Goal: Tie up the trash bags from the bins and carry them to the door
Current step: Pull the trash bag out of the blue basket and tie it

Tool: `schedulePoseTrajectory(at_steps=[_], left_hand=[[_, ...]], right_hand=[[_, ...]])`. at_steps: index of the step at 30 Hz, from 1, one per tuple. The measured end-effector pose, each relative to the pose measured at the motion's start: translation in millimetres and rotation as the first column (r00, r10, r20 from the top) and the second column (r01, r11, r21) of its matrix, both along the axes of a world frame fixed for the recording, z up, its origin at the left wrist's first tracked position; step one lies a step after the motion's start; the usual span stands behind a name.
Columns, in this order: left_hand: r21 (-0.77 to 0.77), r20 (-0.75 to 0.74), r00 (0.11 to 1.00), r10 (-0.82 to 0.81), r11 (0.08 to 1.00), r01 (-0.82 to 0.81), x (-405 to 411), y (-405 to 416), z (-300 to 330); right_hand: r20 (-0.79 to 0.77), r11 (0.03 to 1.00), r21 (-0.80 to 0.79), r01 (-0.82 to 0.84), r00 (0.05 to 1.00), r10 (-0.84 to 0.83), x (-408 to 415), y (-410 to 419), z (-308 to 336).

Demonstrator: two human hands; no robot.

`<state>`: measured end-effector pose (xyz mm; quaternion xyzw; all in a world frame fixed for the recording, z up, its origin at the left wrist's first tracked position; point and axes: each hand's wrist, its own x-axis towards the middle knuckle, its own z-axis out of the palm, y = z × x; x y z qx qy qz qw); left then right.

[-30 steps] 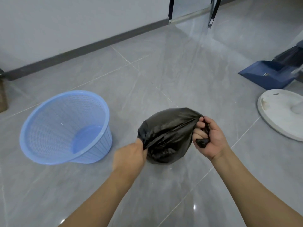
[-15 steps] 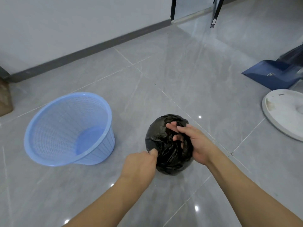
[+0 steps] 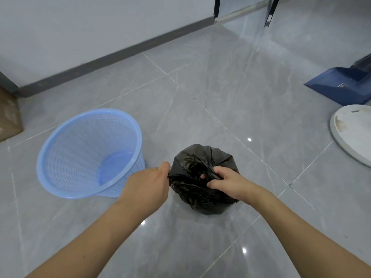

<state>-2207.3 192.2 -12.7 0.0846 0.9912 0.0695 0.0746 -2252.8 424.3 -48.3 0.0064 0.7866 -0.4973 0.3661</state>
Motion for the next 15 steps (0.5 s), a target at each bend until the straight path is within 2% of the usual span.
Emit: schedulePoseTrajectory(at_steps=[4,8,11,15], left_hand=[[0.098,-0.012,0.999,-0.05,0.994,0.051,-6,-4,1],[0.176,-0.003,0.999,-0.037,0.984,0.037,-10,-6,4],[0.215,-0.023,1.0,-0.003,0.977,0.008,-9,-9,5],[0.235,-0.02,0.999,0.037,0.972,-0.031,-10,-12,3]], right_hand=[[0.095,0.959,-0.232,0.16,0.985,-0.141,-3,1,4],[0.156,0.934,-0.348,0.076,0.988,-0.022,-1,-6,4],[0.138,0.958,-0.282,-0.05,0.986,0.092,1,-15,0],[-0.026,0.978,-0.027,-0.209,0.978,0.209,1,-24,-2]])
